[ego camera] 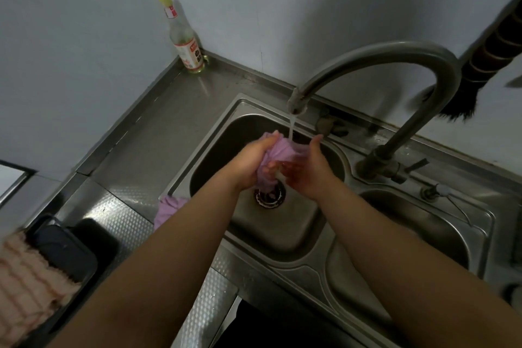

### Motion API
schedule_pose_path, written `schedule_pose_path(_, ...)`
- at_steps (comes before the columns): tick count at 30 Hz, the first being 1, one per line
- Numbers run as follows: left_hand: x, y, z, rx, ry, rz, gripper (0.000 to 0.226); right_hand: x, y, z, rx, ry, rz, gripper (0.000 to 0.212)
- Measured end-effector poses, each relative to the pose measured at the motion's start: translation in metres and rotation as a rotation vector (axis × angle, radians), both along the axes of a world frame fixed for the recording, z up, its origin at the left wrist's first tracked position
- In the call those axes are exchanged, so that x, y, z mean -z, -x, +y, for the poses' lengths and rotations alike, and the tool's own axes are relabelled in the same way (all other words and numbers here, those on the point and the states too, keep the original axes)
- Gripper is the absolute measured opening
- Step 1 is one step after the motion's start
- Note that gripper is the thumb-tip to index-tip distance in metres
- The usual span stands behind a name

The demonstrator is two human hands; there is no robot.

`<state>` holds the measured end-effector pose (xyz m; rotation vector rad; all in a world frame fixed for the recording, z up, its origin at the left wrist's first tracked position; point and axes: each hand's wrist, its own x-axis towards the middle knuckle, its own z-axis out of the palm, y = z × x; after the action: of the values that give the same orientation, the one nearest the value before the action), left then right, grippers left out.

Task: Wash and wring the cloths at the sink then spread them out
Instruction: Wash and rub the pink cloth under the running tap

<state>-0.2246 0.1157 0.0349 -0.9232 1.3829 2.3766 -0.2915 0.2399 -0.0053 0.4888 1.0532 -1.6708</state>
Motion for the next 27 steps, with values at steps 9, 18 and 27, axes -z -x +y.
schedule_pose_path(9,0.014,-0.026,-0.002,0.208,0.357,-0.111,0.051,-0.007,0.036,0.007,0.312,0.283,-0.239,0.075)
schedule_pose_path(18,0.025,-0.045,0.005,-0.092,0.086,-0.169,0.021,-0.025,0.032,0.019,0.183,0.286,0.035,0.045)
schedule_pose_path(27,0.025,-0.053,0.01,-0.386,-0.051,-0.219,0.047,-0.05,0.011,0.001,-0.332,-0.069,0.655,0.023)
